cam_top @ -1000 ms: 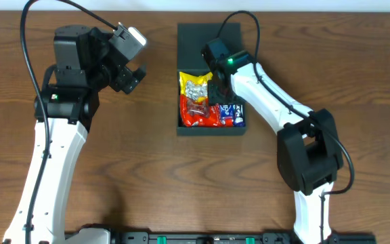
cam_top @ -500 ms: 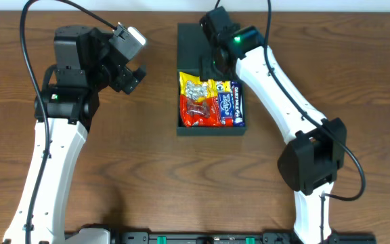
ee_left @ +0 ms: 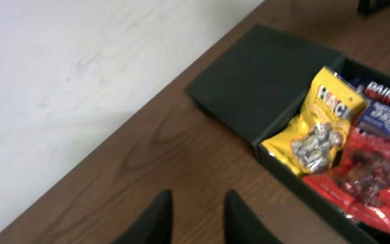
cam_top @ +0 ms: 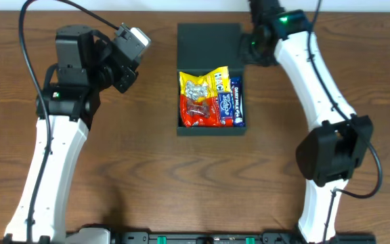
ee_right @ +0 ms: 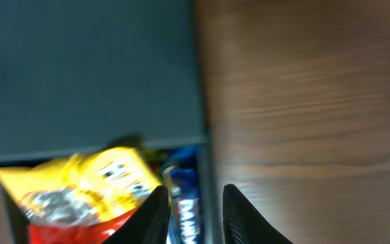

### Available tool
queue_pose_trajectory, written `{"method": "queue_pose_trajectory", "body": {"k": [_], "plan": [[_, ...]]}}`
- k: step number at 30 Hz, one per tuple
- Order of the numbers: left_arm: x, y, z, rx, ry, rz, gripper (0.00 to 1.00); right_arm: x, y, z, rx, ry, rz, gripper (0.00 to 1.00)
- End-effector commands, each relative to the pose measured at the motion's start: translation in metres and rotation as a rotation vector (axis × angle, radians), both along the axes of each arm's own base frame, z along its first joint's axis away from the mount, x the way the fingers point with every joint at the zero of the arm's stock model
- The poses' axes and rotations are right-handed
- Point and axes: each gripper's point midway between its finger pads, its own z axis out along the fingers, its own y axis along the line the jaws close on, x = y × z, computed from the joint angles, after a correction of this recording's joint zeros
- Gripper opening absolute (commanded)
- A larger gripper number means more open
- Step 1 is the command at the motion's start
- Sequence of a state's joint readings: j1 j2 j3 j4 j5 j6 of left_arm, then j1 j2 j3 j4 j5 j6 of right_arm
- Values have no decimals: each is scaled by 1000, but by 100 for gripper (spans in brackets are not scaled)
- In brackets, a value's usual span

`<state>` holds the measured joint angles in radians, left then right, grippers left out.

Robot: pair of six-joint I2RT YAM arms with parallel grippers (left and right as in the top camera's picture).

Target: Pack container

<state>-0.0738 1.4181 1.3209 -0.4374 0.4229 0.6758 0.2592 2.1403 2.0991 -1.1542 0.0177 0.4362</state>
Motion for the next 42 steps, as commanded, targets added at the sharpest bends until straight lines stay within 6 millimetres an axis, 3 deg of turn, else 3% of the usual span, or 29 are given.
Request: {"method": "queue_pose_trajectory", "body": {"k": [1, 2, 8, 13, 17, 24, 29, 35, 42], "plan": [[16, -5, -22, -13, 44, -16, 12, 9, -28, 11, -10, -30, -54, 25], [23, -5, -29, -13, 44, -17, 6, 11, -35, 11, -9, -32, -70, 20], [68, -14, -57, -58, 3, -28, 6, 27, -58, 15, 0, -82, -120, 2], [111, -18, -77, -280, 22, 103, 6, 42, -62, 16, 9, -143, -133, 1], [140, -21, -86, -459, 10, 176, 6, 57, -54, 11, 45, -195, -96, 1], [172, -23, -117, -623, 103, 267, 6, 84, -38, -21, 251, -208, -24, 1], [201, -27, -141, -666, 224, 326, 6, 108, -44, -54, 444, -192, -96, 2], [212, -34, -170, -652, 369, 337, 6, 110, -37, -97, 580, -103, -123, 1], [194, -40, -196, -632, 497, 355, 6, 104, -12, -120, 654, -50, -67, 1]]}}
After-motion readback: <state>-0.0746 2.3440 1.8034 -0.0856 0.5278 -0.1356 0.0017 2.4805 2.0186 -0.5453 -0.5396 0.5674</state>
